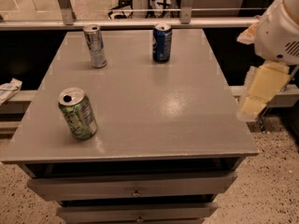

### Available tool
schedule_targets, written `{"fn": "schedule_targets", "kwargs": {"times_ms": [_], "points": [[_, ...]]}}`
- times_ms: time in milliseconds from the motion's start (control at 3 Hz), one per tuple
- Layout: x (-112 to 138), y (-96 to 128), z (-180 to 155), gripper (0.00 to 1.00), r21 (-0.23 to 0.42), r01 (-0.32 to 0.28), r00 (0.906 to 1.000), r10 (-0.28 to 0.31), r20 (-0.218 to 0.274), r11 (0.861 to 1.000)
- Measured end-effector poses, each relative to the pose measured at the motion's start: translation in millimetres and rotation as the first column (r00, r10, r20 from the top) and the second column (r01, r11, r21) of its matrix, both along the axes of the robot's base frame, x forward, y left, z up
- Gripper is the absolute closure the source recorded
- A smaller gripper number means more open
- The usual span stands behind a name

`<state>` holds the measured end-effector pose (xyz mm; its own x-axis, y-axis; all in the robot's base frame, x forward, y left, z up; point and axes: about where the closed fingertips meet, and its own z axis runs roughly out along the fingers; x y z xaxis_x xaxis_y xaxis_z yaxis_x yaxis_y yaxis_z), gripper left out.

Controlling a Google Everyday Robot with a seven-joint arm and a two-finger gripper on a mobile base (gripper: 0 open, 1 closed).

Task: Pick green can

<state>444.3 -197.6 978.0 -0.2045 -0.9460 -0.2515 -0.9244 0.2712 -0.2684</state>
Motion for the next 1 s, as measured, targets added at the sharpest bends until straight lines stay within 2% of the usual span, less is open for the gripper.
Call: {"fn": "schedule_targets", "kwargs": {"times_ms": [333,667,1000], "points": [[12,36,-20,0.0,0.071,-0.016,0.9998,0.017,-0.011,0.997],[26,84,-48,0.0,0.19,-0.021,0.9991,0.028,-0.033,0.982],[34,131,-70,0.0,0.328,-0.021,0.9974,0.043,-0.058,0.944]]}}
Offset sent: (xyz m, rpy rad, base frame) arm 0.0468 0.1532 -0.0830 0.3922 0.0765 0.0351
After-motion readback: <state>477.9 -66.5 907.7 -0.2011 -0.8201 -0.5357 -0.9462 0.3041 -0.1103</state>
